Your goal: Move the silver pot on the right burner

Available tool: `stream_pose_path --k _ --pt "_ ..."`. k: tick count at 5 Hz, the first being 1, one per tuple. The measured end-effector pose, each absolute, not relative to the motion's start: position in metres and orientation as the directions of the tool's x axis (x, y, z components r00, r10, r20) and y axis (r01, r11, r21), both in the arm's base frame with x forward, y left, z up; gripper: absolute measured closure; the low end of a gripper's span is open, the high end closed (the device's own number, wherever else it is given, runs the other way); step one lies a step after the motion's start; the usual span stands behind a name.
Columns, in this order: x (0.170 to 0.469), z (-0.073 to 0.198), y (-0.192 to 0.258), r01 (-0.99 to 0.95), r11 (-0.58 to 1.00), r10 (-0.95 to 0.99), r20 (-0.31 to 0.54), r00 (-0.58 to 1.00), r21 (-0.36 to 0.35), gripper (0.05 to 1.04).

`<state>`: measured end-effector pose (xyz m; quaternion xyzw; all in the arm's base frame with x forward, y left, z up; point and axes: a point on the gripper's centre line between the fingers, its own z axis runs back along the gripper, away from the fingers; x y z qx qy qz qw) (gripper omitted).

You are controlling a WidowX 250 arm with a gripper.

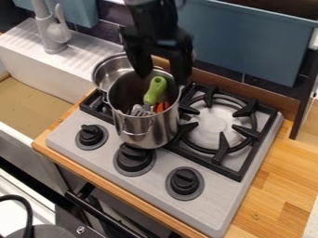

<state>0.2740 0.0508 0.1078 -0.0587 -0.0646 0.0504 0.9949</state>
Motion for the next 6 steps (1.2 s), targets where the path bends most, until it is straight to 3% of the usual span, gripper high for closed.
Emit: stream_pose_path --k 3,5,6 --pt "0.291 0.130 0.118 -0.229 0.960 0.251 0.132 0.959 -0.163 0.083" --pt "0.280 0.107 0.174 -0.300 0.944 0.315 0.100 0.944 -0.140 0.083" --pt "0.285 0.096 0.184 -0.316 0.937 0.336 0.129 0.933 -0.150 0.083"
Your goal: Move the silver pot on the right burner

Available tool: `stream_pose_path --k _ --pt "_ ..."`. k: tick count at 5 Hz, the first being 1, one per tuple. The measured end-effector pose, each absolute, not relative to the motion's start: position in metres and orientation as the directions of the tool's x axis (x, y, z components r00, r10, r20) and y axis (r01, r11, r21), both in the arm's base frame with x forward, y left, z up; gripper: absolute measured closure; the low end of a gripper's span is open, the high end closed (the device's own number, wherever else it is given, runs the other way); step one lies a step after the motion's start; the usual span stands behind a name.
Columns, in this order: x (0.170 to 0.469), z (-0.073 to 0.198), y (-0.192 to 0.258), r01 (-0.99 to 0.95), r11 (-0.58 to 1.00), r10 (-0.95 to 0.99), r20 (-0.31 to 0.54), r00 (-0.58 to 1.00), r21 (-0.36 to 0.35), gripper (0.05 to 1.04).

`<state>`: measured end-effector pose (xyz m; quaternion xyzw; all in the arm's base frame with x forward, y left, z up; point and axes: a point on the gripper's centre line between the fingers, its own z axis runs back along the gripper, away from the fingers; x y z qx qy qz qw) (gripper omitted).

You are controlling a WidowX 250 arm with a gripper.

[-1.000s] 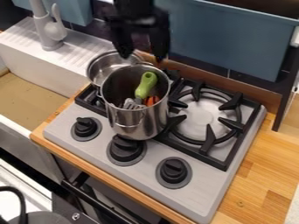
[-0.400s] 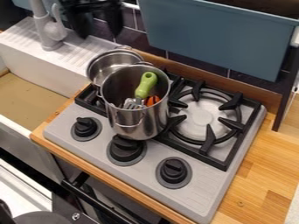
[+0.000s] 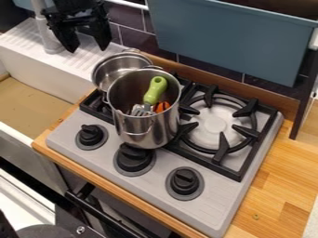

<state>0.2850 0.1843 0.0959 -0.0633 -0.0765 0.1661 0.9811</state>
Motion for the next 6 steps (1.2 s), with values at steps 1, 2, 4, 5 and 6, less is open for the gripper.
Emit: stream_pose_path --k 1,2,4,5,6 --pt "0.287 0.071 0.189 -0.368 0.921 0.385 0.140 0.912 -0.128 0.083" --pt "0.285 0.059 0.183 -0.372 0.921 0.386 0.133 0.913 -0.118 0.083" --pt "0.282 0.048 0.178 -0.405 0.911 0.413 0.136 0.901 -0.080 0.083" --pt "0.284 0.044 0.179 -0.429 0.901 0.434 0.140 0.890 -0.064 0.083" --pt "0.283 0.039 0.180 -0.441 0.897 0.442 0.148 0.885 -0.043 0.129"
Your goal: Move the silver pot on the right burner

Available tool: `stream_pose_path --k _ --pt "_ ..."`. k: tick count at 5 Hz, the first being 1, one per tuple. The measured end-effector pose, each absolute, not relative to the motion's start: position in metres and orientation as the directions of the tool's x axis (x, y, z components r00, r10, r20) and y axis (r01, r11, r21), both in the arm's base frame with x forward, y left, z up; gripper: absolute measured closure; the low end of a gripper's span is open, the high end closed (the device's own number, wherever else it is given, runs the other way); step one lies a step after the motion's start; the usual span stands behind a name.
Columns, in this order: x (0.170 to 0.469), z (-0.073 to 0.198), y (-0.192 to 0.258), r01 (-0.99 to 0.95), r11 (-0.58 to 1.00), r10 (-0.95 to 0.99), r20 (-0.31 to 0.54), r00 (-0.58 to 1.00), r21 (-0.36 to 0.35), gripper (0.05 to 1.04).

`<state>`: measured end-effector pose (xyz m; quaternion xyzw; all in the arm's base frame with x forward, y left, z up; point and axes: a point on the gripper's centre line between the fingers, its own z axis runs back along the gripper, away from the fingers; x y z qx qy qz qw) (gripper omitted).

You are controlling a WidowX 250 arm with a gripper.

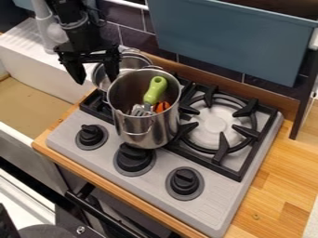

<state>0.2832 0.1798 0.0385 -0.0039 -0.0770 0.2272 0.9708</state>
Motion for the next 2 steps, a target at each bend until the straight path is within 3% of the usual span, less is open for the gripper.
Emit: stream_pose_path --k 2 --pt "0.2823 0.0338 0.1825 -0.429 0.903 0.425 0.175 0.888 -0.016 0.677"
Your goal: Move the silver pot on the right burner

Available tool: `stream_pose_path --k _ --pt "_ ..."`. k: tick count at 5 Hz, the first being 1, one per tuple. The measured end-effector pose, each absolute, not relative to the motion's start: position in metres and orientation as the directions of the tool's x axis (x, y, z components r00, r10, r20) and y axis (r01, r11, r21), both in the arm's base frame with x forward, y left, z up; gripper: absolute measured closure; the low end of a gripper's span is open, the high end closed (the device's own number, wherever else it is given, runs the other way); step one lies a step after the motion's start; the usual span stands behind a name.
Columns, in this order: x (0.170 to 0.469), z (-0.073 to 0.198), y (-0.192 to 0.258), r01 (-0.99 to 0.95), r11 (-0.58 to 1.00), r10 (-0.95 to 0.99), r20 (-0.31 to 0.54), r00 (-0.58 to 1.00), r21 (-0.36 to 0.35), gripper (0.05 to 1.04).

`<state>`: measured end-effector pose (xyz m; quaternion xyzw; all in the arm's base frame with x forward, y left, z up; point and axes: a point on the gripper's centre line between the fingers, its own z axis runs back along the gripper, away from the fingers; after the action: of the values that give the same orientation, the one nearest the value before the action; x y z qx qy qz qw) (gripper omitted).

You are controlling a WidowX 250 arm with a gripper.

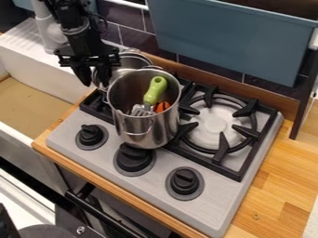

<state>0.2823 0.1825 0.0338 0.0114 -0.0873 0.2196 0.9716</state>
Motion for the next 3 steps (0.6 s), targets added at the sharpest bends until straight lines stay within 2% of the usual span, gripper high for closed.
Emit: stream_pose_path --k 1,2,3 --pt "0.280 0.031 0.186 -0.425 0.905 0.421 0.165 0.892 -0.012 0.917" --pt "0.280 0.035 0.193 -0.438 0.899 0.433 0.172 0.885 -0.012 1.018" --pt "0.283 0.043 0.204 -0.456 0.890 0.449 0.188 0.874 -0.008 1.029"
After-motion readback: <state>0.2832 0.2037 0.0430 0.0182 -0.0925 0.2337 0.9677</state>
